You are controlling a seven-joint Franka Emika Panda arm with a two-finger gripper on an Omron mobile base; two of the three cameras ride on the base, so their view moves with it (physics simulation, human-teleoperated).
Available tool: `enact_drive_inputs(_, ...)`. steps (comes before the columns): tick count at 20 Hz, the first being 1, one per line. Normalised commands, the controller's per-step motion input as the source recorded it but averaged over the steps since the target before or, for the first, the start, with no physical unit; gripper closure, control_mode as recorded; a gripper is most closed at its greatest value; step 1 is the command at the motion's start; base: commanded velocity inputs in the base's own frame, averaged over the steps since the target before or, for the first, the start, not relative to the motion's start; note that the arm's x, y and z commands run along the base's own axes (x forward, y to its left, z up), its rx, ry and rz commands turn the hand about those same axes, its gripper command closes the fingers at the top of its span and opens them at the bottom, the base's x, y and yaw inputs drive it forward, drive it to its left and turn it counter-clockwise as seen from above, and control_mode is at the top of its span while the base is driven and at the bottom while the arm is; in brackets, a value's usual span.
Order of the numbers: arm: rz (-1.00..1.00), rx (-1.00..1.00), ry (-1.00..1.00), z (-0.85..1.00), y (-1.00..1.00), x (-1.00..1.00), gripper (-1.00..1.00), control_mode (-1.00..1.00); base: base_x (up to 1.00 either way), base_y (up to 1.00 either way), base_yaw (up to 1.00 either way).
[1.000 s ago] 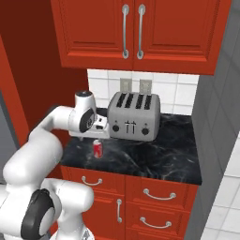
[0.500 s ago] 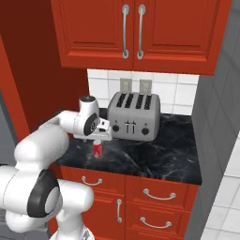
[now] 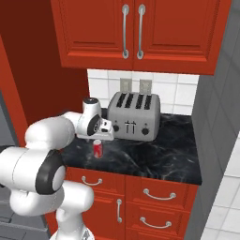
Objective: Four empty soda cans are scattered around the kitchen. Gather all the cans and cluster them next to the stove for recycling.
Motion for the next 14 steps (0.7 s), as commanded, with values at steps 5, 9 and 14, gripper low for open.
enact_drive_inputs(5, 0.0, 0.0, 0.01, -0.14, 0.0, 0.17, -1.0, -1.0, 0.0, 0.0, 0.0)
enact_drive_inputs(9, 0.0, 0.0, 0.03, -0.15, 0.0, 0.09, -1.0, -1.0, 0.0, 0.0, 0.0)
enact_drive_inputs(14, 0.0, 0.0, 0.02, -0.19, 0.0, 0.02, -1.0, -1.0, 0.0, 0.0, 0.0)
